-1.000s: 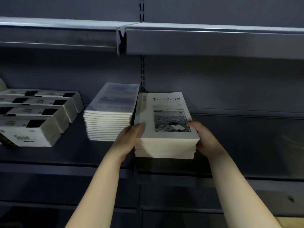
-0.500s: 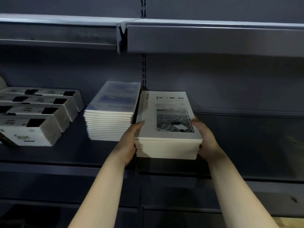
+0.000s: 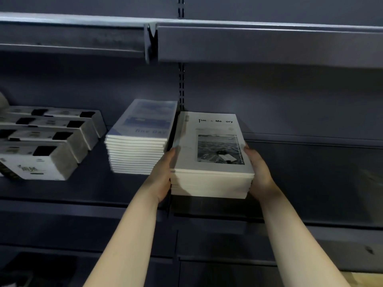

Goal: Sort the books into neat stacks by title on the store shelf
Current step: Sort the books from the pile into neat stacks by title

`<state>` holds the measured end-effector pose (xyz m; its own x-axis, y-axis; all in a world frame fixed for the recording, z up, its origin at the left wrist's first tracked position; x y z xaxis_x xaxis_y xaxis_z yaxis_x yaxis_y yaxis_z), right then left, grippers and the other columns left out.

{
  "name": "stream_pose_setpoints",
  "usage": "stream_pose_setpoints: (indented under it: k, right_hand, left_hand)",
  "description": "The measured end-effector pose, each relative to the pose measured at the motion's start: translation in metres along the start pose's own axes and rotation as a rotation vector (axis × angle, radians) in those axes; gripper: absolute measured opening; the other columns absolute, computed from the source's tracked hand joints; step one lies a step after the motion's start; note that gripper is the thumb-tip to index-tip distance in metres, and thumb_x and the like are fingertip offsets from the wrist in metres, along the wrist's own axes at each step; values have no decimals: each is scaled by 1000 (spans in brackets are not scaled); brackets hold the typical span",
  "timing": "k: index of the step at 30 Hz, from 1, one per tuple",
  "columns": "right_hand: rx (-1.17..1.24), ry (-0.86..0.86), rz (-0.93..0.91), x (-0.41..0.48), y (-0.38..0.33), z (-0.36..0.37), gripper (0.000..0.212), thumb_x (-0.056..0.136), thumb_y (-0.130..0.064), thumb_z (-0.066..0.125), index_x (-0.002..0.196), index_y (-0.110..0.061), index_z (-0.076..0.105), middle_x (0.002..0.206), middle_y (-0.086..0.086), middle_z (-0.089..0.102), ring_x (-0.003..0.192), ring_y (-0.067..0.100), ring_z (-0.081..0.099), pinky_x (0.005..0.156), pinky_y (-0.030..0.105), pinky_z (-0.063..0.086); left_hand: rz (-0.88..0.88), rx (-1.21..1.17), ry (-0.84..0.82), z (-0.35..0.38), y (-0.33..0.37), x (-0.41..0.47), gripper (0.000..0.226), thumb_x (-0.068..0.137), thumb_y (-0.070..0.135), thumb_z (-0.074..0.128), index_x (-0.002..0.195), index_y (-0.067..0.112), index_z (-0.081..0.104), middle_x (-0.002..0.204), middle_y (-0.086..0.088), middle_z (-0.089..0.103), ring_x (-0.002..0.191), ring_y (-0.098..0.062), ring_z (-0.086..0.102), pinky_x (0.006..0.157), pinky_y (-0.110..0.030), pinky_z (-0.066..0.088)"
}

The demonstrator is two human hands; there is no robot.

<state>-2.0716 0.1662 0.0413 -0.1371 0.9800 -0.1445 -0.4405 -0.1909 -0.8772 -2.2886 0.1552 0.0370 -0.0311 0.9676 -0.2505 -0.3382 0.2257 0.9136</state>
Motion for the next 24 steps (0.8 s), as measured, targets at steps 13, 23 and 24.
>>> stream_pose_setpoints:
  k: [13,23,24]
  right_hand:
    - [-12,-34,25,-6,-8,10,52,99,-49,36,128,-13,59,116,16,69,103,30,68,71,34,58]
    - [-135,93,48,-1,-8,-5,36,95,-42,50,119,-18,63,103,14,73,87,29,72,71,37,55]
    - [-188,126,69,-1,-11,-11,34,96,-40,51,117,-17,64,102,14,73,87,29,71,73,37,54]
  left_hand:
    - [-6,10,41,-1,-2,2,39,92,46,51,117,18,64,106,-9,71,103,-28,64,103,-46,40]
    - [-11,149,71,-2,2,-4,45,94,54,40,119,22,61,112,-10,67,103,-27,63,100,-44,43]
    - [-13,178,55,-2,4,-6,46,93,57,41,118,24,60,115,-8,66,106,-26,61,102,-43,41]
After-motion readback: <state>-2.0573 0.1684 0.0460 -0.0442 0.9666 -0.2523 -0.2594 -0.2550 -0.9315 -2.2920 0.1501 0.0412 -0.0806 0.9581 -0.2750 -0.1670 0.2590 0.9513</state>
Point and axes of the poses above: each hand's wrist, its own x-axis towards the middle knuckle, its own z-axis out of the palm, y = z × x, the point moved 8 cm from there along x, towards the middle knuckle
